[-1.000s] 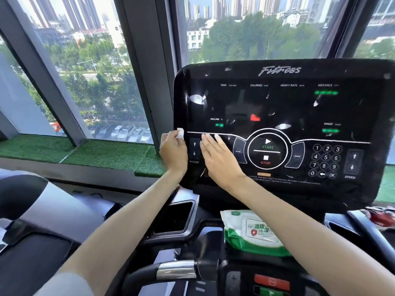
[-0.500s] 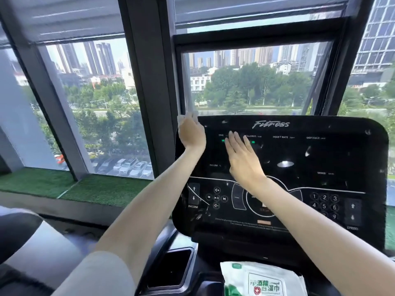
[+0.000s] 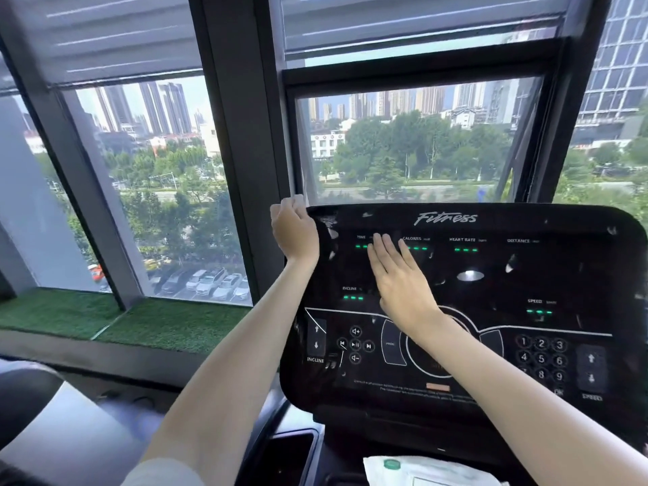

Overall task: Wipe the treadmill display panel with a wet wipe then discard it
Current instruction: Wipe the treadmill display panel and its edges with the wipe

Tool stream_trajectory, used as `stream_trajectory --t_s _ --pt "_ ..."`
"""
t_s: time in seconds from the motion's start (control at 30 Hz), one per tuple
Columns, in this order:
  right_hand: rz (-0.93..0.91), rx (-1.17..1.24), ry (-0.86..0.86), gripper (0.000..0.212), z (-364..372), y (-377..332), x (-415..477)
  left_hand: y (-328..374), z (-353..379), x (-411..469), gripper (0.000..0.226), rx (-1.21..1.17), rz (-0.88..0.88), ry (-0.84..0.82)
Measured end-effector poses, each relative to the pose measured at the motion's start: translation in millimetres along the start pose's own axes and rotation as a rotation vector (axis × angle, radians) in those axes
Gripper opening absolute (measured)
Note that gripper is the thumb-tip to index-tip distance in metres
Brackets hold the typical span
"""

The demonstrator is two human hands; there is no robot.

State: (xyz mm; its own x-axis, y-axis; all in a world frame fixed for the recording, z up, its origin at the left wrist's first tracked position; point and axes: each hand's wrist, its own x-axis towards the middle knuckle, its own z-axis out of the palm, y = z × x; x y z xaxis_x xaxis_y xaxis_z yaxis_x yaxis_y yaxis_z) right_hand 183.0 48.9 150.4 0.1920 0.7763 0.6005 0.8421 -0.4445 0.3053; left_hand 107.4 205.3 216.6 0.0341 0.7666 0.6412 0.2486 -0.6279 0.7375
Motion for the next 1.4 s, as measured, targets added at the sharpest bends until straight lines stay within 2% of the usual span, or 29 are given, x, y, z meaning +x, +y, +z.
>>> stream_trajectory --t_s 0.03,0.13,0.17,0.3,0.33,0.43,0.47,0.5,0.6,0.63,0.73,0.77,0.8,0.9,0.93,1.03,1.1,1.13,1.2,1.23,1.27,1.4 --pt "0.006 0.001 -0.001 0.071 0.1 -1.0 0.1 1.9 1.9 -3.5 0.023 0.033 0.040 -0.010" --pt "0.009 -0.001 0.013 0.070 0.1 -1.0 0.7 4.1 4.6 -17.1 0.024 0.112 0.421 -0.262" --pt "0.008 0.000 0.017 0.070 0.8 -0.7 0.5 3.3 2.0 -14.5 0.023 0.102 0.452 -0.283" --pt "0.032 0.009 -0.001 0.071 2.2 -4.9 0.4 0.3 -1.0 -1.9 0.026 0.047 0.220 -0.148" --pt "0.036 0.011 -0.008 0.072 2.3 -5.6 0.6 3.0 -0.2 -6.3 0.024 0.073 0.269 -0.184" --pt "0.027 -0.005 0.001 0.077 0.9 -3.1 0.9 -0.1 1.1 -15.1 0.032 0.082 0.600 -0.466" --pt "0.023 -0.004 0.000 0.080 0.4 -1.9 0.7 -2.7 -1.7 -9.0 0.033 0.077 0.642 -0.502" --pt "0.023 -0.002 -0.009 0.082 0.0 -1.8 0.6 -5.4 -3.8 -1.3 0.030 0.062 0.611 -0.476" --pt "0.054 -0.005 -0.032 0.082 0.2 -8.2 1.5 -5.7 -8.9 5.1 0.022 -0.003 0.316 -0.265" --pt "0.066 -0.004 -0.032 0.080 0.0 -10.5 1.9 -1.4 -8.1 -1.3 0.023 -0.003 0.310 -0.271" --pt "0.070 -0.012 -0.039 0.082 -2.6 -9.5 2.3 6.0 -0.9 -22.7 0.030 -0.009 0.570 -0.497" --pt "0.061 -0.015 -0.050 0.084 -3.4 -8.0 2.1 5.9 -0.2 -19.7 0.030 -0.013 0.594 -0.513" --pt "0.053 -0.011 -0.062 0.087 -4.1 -7.0 1.8 6.2 0.4 -13.5 0.027 -0.022 0.541 -0.478" --pt "0.057 0.039 -0.073 0.088 -5.1 -6.8 1.0 9.4 0.7 -1.3 0.026 -0.054 0.208 -0.229" --pt "0.059 0.060 -0.072 0.087 -4.8 -6.8 0.7 14.1 1.8 -4.8 0.025 -0.046 0.201 -0.222" --pt "0.028 0.100 -0.084 0.085 -8.4 -0.4 -0.3 27.5 11.8 -28.7 0.021 -0.031 0.486 -0.443" --pt "0.000 0.162 -0.051 0.081 -14.3 7.9 -1.2 30.9 13.8 -29.1 0.023 -0.060 0.514 -0.470" --pt "0.009 0.207 -0.056 0.080 -18.8 12.2 0.5 28.9 14.3 -24.3 0.024 -0.077 0.455 -0.400" --pt "0.107 0.273 0.002 0.076 -27.3 20.5 2.8 22.6 14.4 -16.3 0.024 -0.159 0.200 -0.182" --pt "0.171 0.285 0.040 0.075 -30.3 25.3 3.6 20.9 15.8 -16.5 0.024 -0.197 0.097 -0.122" --pt "0.217 0.270 0.055 0.074 -31.3 30.3 3.7 23.5 18.4 -20.3 0.024 -0.215 0.078 -0.122" --pt "0.226 0.165 0.019 0.080 -26.6 47.0 -2.6 40.8 33.5 -40.9 0.026 -0.122 0.470 -0.389"
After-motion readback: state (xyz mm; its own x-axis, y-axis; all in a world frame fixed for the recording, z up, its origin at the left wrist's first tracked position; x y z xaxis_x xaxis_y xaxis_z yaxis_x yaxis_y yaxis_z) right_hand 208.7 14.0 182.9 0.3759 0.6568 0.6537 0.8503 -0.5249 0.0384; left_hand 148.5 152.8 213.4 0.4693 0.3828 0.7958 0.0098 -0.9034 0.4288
